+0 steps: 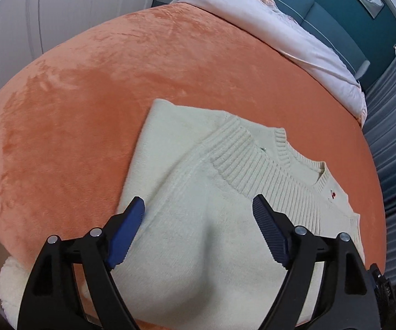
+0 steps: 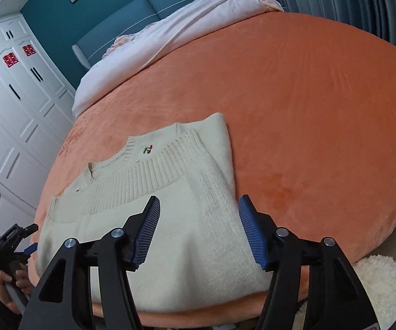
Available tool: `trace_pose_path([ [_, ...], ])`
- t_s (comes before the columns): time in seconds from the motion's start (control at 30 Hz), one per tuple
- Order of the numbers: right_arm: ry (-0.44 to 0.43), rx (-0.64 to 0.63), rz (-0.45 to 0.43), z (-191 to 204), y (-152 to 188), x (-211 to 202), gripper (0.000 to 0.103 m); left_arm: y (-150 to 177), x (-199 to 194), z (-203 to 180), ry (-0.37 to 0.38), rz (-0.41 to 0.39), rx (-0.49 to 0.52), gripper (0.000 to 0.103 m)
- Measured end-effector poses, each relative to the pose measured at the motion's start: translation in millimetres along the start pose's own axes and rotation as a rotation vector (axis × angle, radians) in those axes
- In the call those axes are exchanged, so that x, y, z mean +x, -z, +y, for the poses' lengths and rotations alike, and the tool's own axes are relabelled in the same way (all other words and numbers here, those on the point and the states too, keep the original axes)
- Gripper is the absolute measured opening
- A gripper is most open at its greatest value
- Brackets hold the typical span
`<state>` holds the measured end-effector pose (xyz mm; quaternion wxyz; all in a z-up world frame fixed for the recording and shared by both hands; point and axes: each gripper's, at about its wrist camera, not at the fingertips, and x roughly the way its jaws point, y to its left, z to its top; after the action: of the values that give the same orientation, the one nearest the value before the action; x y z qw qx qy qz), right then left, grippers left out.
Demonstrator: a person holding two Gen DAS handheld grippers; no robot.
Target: Fold small clothes
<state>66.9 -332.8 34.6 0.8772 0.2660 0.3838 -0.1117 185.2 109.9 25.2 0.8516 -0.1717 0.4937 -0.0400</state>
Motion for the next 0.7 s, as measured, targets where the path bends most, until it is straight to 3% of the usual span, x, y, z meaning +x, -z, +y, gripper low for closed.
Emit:
trace_pose_path([
  [0.07,0.040,-0.001,0.037,-1,-3,19,0.064,-3,16,-8,-0.026,0.037,0.033,0.075],
  [0.1,0.059,0.001,0.067,-2,-6,31,0.064,-4,24,-9,-0.044,0.052,0.046,0.069],
  [0.17,0.072,0.004,0.111,-1,-1,47,0.061,-6,32,-8,-0.066,0.077,0.058,0.043],
  [0.2,0.066,-0.004,0.115,0,-1,51,0.045,-7,31,-6,-0.062,0.075,0.049,0.035],
  [0.23,0.073,-0.023,0.113,3,-1,52,0.028,-9,30,-3,-0.040,0.078,0.034,0.015],
  [0.27,0.084,-0.048,0.102,7,-1,50,0.018,-11,27,1,-0.007,0.085,0.008,0.011],
  [0.3,0.061,-0.069,0.096,11,-1,49,0.011,-12,21,4,0.012,0.073,-0.018,0.010],
  [0.5,-0.108,-0.096,-0.163,46,-45,-26,0.010,-42,-42,-26,0.157,-0.084,-0.002,0.009],
  [0.57,-0.112,-0.111,-0.219,52,-62,-35,0.010,-57,-51,-34,0.151,-0.136,-0.001,0.009],
  [0.63,-0.062,-0.117,-0.210,48,-73,-20,0.010,-71,-38,-35,0.117,-0.138,-0.008,0.009],
  [0.7,-0.003,-0.091,-0.122,30,-75,22,0.011,-77,2,-27,0.068,-0.066,-0.024,0.011],
])
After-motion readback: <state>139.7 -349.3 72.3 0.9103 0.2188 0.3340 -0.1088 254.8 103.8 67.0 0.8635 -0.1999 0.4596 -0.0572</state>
